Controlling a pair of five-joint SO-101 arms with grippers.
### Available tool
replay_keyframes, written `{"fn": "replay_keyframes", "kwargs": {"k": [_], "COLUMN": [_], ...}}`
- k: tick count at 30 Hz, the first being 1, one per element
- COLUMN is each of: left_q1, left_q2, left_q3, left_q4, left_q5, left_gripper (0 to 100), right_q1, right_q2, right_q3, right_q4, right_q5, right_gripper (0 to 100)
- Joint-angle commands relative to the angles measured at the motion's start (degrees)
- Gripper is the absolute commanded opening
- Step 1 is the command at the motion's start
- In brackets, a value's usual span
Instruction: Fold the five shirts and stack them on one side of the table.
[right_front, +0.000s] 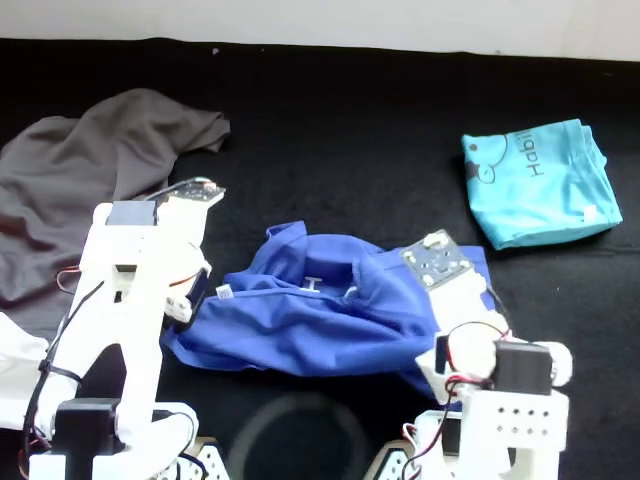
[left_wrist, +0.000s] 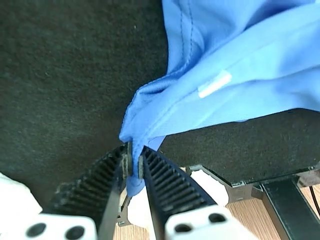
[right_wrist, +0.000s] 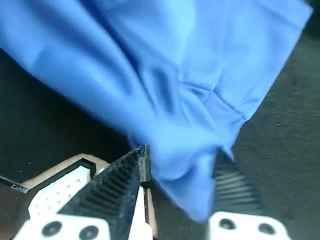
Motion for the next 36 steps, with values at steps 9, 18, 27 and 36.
{"fn": "replay_keyframes", "kwargs": {"k": [9, 18, 27, 36], "left_q1": [0.66, 0.57, 0.75, 0.75], "left_q2": [-1.89, -1.98, -1.98, -1.98], "left_q3": [-0.22, -0.31, -0.31, -0.31], "left_q4": [-0.53, -0.44, -0.53, -0.53], "left_q5": [-0.26, -0.26, -0.26, -0.26], "left_gripper": [1, 1, 1, 1], "right_q1": [-0.13, -1.27, -7.87, -9.54], "right_q2": [9.45, 51.38, 74.86, 88.66], "right_q3": [-14.81, -27.30, -44.44, -54.20], "right_q4": [-8.92, -18.15, -18.15, -18.15], "right_q5": [-14.15, -22.77, -20.57, -20.13], "right_gripper": [23.8, 23.8, 23.8, 23.8]}}
